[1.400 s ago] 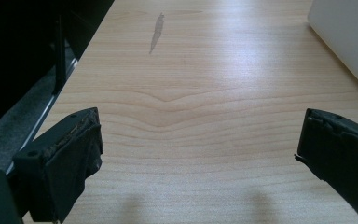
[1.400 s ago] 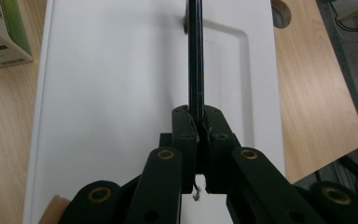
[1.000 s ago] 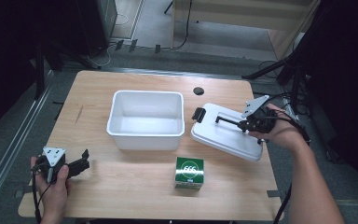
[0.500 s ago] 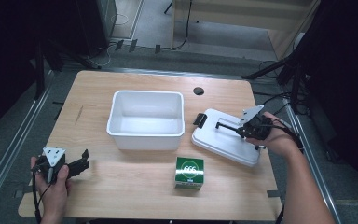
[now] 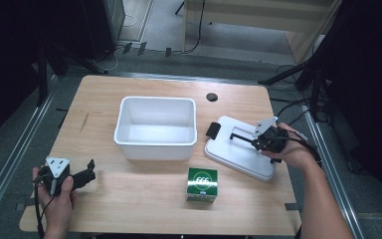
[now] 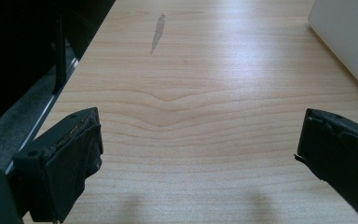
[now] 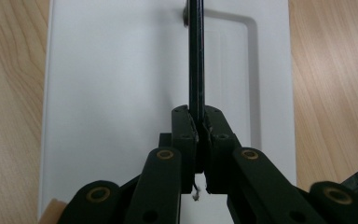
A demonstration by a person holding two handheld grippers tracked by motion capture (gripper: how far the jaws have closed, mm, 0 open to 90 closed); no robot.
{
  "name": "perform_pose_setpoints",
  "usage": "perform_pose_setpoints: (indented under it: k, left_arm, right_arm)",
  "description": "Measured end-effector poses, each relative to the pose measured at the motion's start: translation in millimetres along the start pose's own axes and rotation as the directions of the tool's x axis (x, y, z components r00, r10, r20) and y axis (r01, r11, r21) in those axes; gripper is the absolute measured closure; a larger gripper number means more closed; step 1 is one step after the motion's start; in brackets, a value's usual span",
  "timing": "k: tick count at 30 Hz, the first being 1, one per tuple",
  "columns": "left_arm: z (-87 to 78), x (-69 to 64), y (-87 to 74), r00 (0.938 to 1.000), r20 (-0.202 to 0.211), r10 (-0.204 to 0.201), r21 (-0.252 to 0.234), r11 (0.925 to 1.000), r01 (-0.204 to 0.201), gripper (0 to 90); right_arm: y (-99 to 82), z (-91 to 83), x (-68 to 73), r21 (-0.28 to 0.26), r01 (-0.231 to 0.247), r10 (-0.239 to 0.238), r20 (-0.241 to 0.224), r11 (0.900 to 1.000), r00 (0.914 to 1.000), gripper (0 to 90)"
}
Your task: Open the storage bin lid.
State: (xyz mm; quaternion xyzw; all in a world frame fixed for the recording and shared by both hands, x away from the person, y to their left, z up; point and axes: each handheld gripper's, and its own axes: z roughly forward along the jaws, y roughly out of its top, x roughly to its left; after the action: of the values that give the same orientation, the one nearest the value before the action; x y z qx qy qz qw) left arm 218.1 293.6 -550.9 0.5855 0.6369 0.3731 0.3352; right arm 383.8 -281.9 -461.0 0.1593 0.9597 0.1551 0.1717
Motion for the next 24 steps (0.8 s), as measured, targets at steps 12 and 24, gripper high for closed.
perform_pose_setpoints:
  k: [12,24]
  left_arm:
    - [0.1,0.1,0.0,1.0000,-0.001,-0.001,0.001,1.0000,0.001,0.6]
    - [-0.1,1.5,0.1,0.9999,0.002,-0.013,0.004,0.9999,0.013,0.6]
  right_arm:
    - [6.2,-6.8,3.1,-0.048,-0.049,0.048,-0.026,0.9976,0.9985,49.3]
    - [16.4,-17.5,9.5,-0.073,-0.108,0.107,-0.028,0.9914,0.9939,1.9]
